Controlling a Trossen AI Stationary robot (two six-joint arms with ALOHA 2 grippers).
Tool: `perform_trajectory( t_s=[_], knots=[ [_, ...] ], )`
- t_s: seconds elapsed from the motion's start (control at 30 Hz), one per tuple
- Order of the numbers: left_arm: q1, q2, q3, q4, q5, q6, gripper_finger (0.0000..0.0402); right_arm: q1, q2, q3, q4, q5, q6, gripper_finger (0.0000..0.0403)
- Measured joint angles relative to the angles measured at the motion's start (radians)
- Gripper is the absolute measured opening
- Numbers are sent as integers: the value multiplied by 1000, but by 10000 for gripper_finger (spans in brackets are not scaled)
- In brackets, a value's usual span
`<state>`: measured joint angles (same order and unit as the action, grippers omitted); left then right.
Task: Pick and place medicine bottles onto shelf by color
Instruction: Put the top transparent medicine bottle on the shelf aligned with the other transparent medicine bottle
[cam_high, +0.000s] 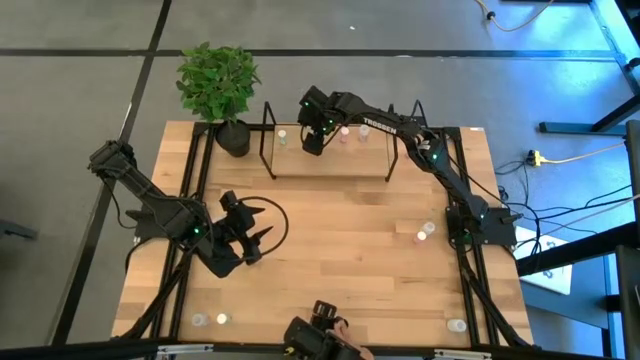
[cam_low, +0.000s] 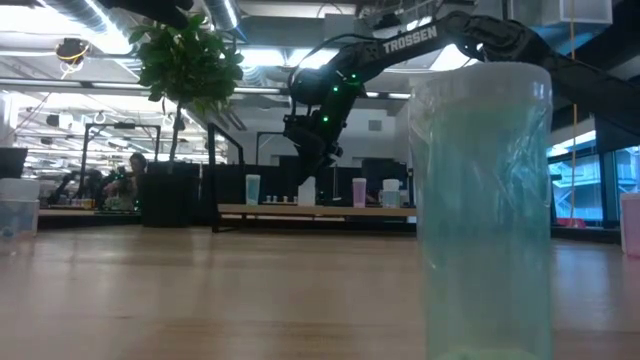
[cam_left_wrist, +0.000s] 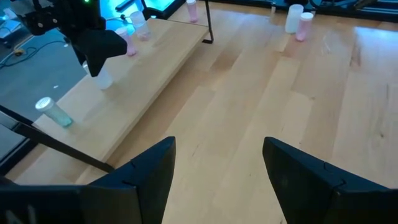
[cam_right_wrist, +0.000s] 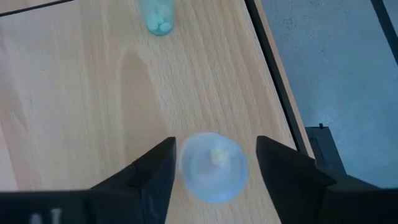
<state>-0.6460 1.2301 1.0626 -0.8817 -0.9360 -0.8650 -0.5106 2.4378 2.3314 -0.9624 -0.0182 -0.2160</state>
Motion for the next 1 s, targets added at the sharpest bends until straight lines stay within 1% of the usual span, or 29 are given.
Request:
perform_trajectory(
  t_s=[0.13, 0.33, 0.57, 0.77, 0.9, 1.0],
  knots=[
    [0, 0, 0, 0, 5, 0, 236, 0, 0, 0, 0, 1, -1, 239],
    [0, 0, 0, 0, 6, 0, 236, 0, -14, 2, -1, 6, -2, 241],
    [0, 0, 0, 1, 7, 0, 236, -4, -49, 23, -49, 28, 3, 241],
    [0, 0, 0, 0, 7, -4, 236, 27, -142, 24, -85, 22, 28, 241],
    [0, 0, 0, -4, 7, -23, 236, 79, -236, 24, -133, 2, 24, 241],
    [0, 0, 0, -8, 7, -24, 236, 140, -293, 24, -157, -8, -14, 241]
  ],
)
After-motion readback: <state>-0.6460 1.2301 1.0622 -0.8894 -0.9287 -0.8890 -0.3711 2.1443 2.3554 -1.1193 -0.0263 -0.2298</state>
